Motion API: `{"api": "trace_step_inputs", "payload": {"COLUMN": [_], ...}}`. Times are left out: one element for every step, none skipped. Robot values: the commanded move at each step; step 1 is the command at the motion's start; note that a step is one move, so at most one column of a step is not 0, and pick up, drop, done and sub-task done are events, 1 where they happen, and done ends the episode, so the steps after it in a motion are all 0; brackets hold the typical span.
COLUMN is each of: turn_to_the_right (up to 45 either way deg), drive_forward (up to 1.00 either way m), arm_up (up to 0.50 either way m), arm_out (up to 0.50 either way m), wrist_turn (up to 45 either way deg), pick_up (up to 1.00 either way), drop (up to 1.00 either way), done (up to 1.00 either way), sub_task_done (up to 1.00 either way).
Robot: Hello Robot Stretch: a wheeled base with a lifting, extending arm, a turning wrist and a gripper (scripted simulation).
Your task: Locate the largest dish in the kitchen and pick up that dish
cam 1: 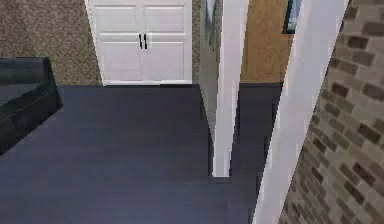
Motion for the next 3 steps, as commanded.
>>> {"api": "trace_step_inputs", "payload": {"turn_to_the_right": [3.0, 0.0, 45.0], "drive_forward": [0.00, 0.85, 0.00], "arm_up": [0.00, 0.00, 0.00], "arm_out": [0.00, 0.00, 0.00], "wrist_turn": [0.0, 0.0, 0.0], "pick_up": [0.00, 0.00, 0.00], "drop": [0.00, 0.00, 0.00], "done": [0.00, 0.00, 0.00], "sub_task_done": [0.00, 0.00, 0.00]}}
